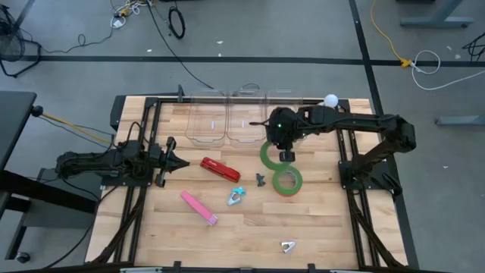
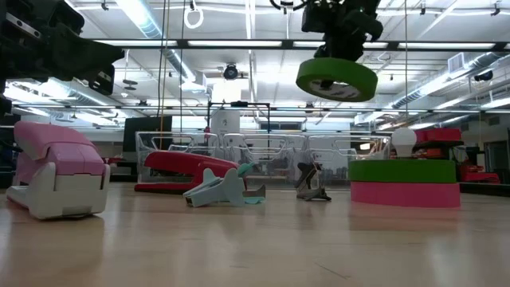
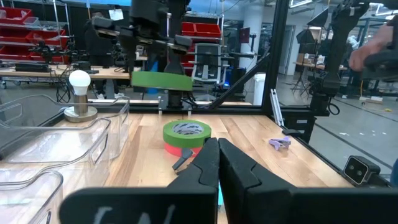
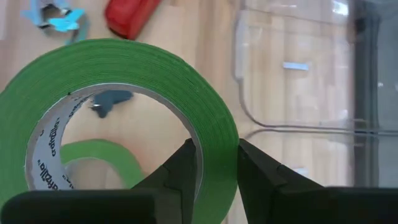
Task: Pick and place Stapler, Stapler remover, tape
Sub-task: Put the top green tape into the right transparent bin
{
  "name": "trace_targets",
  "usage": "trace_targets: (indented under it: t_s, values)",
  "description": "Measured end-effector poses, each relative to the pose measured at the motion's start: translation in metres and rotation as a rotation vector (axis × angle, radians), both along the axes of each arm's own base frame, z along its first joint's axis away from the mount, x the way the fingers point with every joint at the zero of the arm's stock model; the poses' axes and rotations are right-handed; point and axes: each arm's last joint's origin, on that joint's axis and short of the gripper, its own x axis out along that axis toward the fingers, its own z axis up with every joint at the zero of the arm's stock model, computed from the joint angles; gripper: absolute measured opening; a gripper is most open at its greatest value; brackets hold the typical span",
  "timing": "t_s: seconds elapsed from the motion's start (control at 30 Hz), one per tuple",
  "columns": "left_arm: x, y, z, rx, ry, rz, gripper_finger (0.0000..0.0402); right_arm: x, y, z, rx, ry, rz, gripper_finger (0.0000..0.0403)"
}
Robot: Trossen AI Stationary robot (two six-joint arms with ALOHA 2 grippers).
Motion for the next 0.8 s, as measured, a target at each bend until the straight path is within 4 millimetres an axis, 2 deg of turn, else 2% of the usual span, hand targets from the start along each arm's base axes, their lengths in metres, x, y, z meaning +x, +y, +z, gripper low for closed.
trace_targets:
  t_s: [0.23,0.57,0.8]
  values:
    - [0.000,0.000,0.000,0.000,0.000,0.000,0.0003,-0.010,-0.038,0.000,-0.027,0.011,-0.077,0.0100]
    - [0.000,0.000,0.000,0.001,-0.001,0.000,0.0003,-0.036,-0.096,0.000,-0.066,0.021,-0.205,0.0100]
    - [0.000,0.000,0.000,0.000,-0.001,0.000,0.0003,-0.053,-0.125,0.001,-0.097,0.019,-0.276,0.0100]
